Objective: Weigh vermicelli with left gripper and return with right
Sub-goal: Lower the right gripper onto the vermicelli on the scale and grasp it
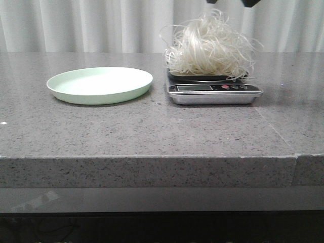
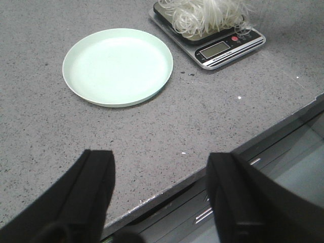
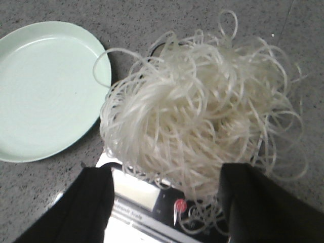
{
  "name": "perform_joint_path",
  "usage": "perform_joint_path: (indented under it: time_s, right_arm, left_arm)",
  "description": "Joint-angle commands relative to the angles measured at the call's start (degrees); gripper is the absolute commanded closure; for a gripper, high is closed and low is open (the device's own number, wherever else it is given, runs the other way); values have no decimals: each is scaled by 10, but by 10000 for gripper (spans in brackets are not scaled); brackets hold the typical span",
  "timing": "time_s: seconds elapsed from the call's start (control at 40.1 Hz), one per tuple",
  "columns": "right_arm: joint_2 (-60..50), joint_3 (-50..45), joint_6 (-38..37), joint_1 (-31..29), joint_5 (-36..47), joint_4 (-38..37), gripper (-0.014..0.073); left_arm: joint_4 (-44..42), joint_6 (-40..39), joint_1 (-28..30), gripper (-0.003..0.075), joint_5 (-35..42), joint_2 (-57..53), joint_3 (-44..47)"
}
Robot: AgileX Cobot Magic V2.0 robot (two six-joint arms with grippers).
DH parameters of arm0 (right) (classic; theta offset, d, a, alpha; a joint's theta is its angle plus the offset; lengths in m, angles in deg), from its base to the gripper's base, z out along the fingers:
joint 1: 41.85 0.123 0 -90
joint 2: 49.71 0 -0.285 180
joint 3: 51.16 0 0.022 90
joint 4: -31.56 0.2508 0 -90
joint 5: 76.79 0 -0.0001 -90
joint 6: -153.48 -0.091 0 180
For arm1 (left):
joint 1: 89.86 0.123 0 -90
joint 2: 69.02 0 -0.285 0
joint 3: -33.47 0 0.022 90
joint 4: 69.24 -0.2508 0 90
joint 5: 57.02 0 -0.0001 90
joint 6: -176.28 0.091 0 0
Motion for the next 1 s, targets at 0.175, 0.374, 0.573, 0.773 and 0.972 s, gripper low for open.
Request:
perform_joint_path:
  time_s: [0.175, 0.374, 0.573, 0.773, 0.972]
  right_arm:
    - [71, 119, 9, -1, 13, 5, 38]
    - [130, 184, 9, -1, -1, -4, 38]
    - [168, 207, 9, -1, -57, -22, 50]
    - [179, 207, 9, -1, -87, -30, 250]
    - [178, 207, 9, -1, -97, -30, 426]
  left_arm:
    - [6, -4, 2, 239, 42, 0, -15]
    - [6, -4, 2, 239, 42, 0, -15]
    - [6, -4, 2, 239, 42, 0, -15]
    - [6, -4, 2, 239, 42, 0, -15]
    - [6, -4, 2, 239, 42, 0, -15]
